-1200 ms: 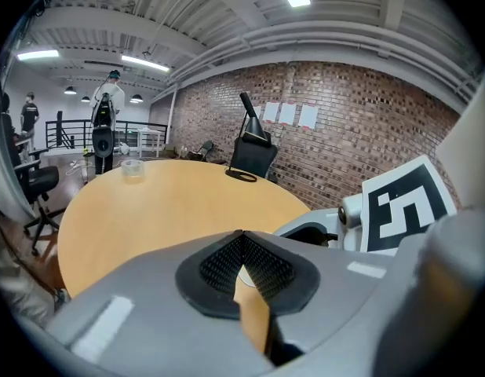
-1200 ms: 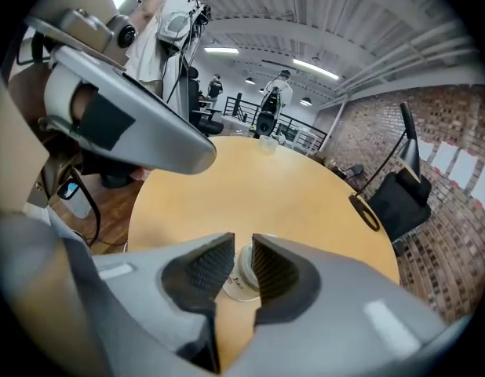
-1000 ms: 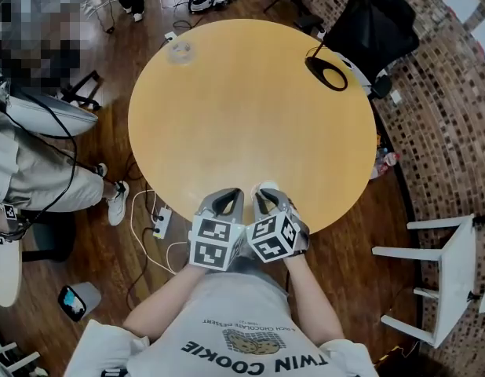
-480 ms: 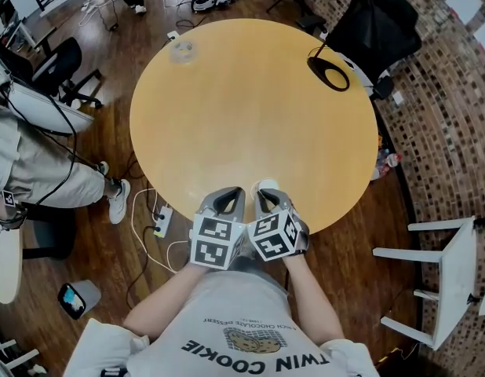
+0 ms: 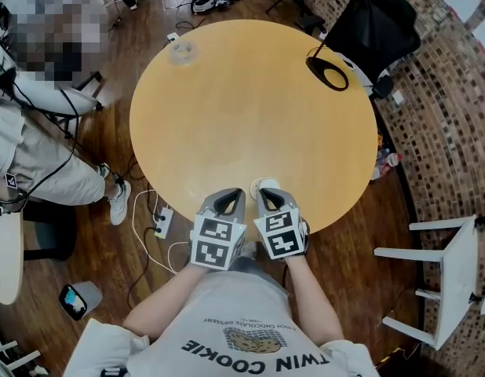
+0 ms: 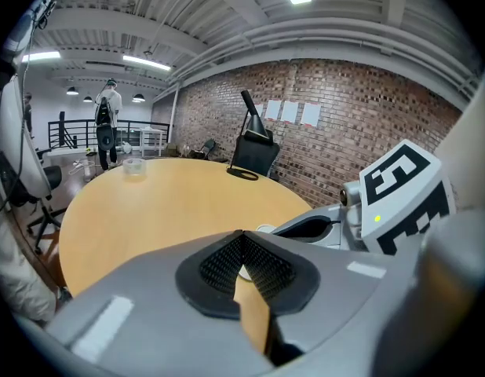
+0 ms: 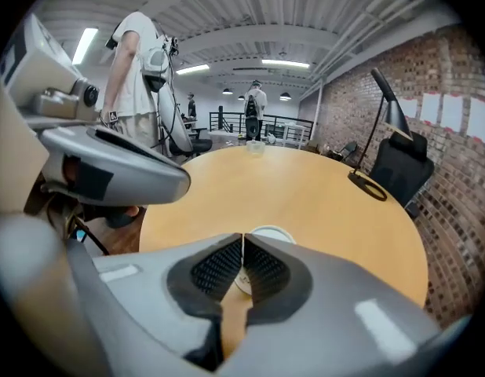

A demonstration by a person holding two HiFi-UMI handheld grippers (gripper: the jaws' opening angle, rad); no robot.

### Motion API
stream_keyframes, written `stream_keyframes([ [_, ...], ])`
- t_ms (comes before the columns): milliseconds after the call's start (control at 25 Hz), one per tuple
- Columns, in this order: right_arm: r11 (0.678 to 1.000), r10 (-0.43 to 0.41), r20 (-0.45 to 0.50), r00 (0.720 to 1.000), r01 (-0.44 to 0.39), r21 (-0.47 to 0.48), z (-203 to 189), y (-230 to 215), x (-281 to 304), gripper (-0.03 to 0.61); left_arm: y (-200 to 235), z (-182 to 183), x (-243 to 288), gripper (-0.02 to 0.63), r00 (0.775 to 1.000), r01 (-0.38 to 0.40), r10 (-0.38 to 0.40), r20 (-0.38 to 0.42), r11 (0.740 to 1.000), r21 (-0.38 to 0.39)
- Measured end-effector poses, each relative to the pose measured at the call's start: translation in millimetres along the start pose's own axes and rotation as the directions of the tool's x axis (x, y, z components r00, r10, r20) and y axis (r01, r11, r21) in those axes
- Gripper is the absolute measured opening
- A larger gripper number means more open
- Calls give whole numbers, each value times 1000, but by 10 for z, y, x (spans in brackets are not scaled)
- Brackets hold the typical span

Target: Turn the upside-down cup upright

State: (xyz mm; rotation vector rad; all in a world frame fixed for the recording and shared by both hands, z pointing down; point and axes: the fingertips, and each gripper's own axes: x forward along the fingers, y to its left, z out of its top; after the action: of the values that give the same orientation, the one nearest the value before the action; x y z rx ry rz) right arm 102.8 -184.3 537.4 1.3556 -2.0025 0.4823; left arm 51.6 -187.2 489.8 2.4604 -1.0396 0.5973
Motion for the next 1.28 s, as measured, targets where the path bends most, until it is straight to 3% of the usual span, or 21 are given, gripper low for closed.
stream_keyframes([
  [200, 975, 60, 69, 996, -73, 212, -36, -58, -60, 8, -36, -10, -18, 3, 1000, 1, -1, 1, 1000, 10],
  [280, 940, 90, 111, 990, -121, 319, -54, -93, -78, 8, -41, -6, -2, 3, 1000, 2, -2, 6, 1000, 8],
  [400, 864, 124, 175, 977, -193, 466, -95, -158, -107, 8, -69, 0, 13, 3, 1000, 8, -8, -2, 1000, 2],
  [640, 671, 118, 309, 944, -305, 676, -157, -412, -164, 8, -109, -20, 38, 3, 1000, 11, -11, -9, 1000, 11],
  [880, 378, 104, 425, 899, -431, 819, -304, -631, -192, 8, -125, -1, 47, 3, 1000, 7, -6, -15, 1000, 28],
  [1000, 258, 88, 414, 906, -422, 869, -456, -680, -201, 8, -138, -6, 48, 3, 1000, 6, -6, -21, 1000, 30],
  [1120, 146, 81, 470, 879, -477, 867, -566, -727, -154, 8, -158, -32, 59, 3, 1000, 8, -7, -25, 1000, 28],
  [1200, 91, 80, 498, 863, -504, 859, -648, -745, -120, 8, -180, -44, 70, 3, 1000, 12, -11, -28, 1000, 24],
  [1280, 82, 83, 500, 862, -506, 859, -724, -746, -95, 9, -184, -45, 80, 3, 1000, 11, -10, -27, 1000, 26],
])
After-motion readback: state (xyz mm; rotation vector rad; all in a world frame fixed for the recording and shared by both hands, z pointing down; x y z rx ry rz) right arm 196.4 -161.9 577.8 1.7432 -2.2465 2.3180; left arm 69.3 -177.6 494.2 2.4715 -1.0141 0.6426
